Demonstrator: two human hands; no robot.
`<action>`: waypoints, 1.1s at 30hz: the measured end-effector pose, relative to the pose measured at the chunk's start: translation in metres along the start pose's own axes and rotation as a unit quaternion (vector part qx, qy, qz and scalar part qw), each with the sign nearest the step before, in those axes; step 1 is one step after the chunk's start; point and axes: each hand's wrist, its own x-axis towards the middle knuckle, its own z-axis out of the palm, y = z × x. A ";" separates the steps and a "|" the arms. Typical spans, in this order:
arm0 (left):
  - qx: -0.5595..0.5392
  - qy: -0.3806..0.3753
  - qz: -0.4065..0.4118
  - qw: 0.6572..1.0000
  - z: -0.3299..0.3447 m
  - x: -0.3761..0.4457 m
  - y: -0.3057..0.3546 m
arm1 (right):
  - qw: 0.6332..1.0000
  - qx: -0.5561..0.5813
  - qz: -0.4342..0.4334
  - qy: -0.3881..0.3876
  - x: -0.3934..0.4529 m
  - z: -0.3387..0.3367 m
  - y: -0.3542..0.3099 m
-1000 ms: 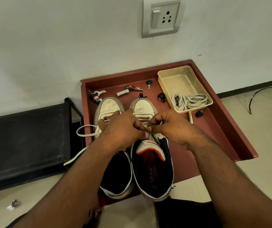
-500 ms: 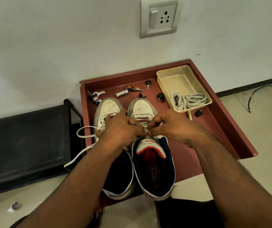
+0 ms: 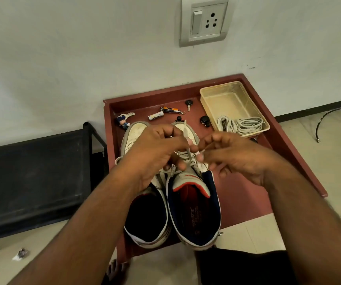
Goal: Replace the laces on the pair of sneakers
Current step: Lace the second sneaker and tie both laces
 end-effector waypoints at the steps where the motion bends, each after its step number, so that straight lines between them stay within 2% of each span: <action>1: -0.042 0.000 -0.014 0.999 0.000 0.000 0.001 | 0.999 -0.048 0.021 -0.002 0.000 0.005 0.000; 3: -0.065 0.010 -0.015 0.998 0.002 0.003 -0.001 | 0.988 -0.144 0.039 0.030 0.003 0.018 -0.001; 5: -0.017 0.017 -0.005 1.000 0.004 0.004 -0.006 | 0.980 -0.182 0.034 0.071 0.007 0.027 -0.004; 8: 0.096 0.025 0.028 0.995 0.010 0.003 -0.013 | 0.989 -0.101 0.045 0.096 0.010 0.020 -0.002; 12: 0.264 0.041 0.048 0.962 0.020 0.007 -0.020 | 0.993 0.061 0.078 0.059 0.007 0.006 0.004; 16: 0.346 0.044 0.031 0.937 0.023 0.007 -0.021 | 0.991 0.101 0.088 0.032 0.011 0.002 0.010; 20: 0.458 0.071 0.029 0.886 0.038 0.001 -0.023 | 0.990 0.115 0.084 0.019 0.013 0.000 0.013; 25: 0.485 0.086 0.011 0.870 0.045 -0.001 -0.026 | 0.989 0.122 0.085 0.013 0.015 -0.002 0.017; 30: 0.442 0.083 0.017 0.893 0.040 -0.002 -0.024 | 0.989 0.129 0.077 0.005 0.017 -0.005 0.020; 33: 0.442 0.080 0.018 0.893 0.040 -0.002 -0.024 | 0.987 0.136 0.079 0.002 0.018 -0.005 0.022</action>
